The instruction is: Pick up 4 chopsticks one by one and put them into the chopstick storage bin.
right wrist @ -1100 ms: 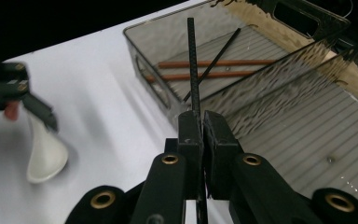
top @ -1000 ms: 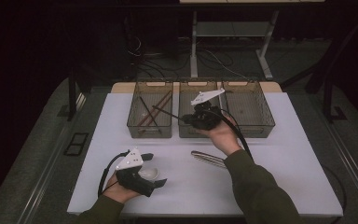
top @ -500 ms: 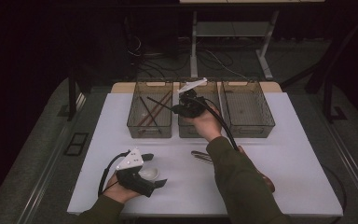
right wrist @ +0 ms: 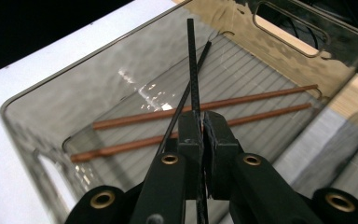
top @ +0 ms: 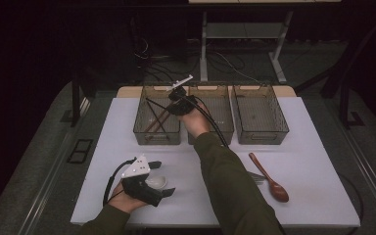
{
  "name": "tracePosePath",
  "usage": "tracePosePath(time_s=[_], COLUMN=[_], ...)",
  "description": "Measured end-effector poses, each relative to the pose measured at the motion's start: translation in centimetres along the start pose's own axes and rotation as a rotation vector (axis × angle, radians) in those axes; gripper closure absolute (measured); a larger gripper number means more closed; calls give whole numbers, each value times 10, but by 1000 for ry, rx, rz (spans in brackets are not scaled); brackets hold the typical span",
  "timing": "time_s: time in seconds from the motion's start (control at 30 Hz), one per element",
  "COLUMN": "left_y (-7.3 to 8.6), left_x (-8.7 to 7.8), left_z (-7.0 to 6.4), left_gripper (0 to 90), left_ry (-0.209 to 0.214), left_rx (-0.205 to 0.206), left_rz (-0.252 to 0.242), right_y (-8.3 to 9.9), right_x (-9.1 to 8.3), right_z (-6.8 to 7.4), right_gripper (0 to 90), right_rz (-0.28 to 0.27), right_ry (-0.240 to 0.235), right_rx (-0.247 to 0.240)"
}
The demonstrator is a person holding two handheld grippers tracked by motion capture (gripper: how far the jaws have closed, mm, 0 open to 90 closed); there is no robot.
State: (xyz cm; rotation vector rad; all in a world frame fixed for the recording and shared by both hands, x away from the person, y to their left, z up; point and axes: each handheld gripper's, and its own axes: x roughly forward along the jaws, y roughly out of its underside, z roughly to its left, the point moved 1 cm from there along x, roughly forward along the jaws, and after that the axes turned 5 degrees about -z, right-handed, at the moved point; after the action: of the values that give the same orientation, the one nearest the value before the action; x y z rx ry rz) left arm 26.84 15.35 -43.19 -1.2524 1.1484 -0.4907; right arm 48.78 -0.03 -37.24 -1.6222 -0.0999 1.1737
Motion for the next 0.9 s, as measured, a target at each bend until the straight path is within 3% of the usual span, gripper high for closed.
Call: tracePosePath(time_s=[0.17, 0.23, 0.33, 0.47, 0.6, 0.7, 0.9], left_y=[0, 0, 0, -1, -1, -2, -3], left_x=[0, 0, 0, 0, 0, 0, 1], left_z=[0, 0, 0, 0, 0, 0, 0], left_gripper=[0, 0, 0, 0, 0, 0, 0], left_ry=[5, 8, 10, 8, 6, 6, 9], left_rx=[2, 3, 4, 11, 13, 22, 20], left_rz=[-3, -4, -4, 1, 1, -3, -6], right_y=[-7, -9, -10, -9, -7, -4, 8], right_x=[18, 19, 17, 8, -3, -13, -39], right_z=[5, 7, 8, 5, 5, 4, -2], right_gripper=[832, 724, 643, 563, 506, 446, 392], right_rz=[7, -9, -21, -31, -41, -53, -86], right_ry=[25, 34, 41, -7, -50, -109, -158], right_rx=[-1, 0, -5, 18, 11, 11, -2])
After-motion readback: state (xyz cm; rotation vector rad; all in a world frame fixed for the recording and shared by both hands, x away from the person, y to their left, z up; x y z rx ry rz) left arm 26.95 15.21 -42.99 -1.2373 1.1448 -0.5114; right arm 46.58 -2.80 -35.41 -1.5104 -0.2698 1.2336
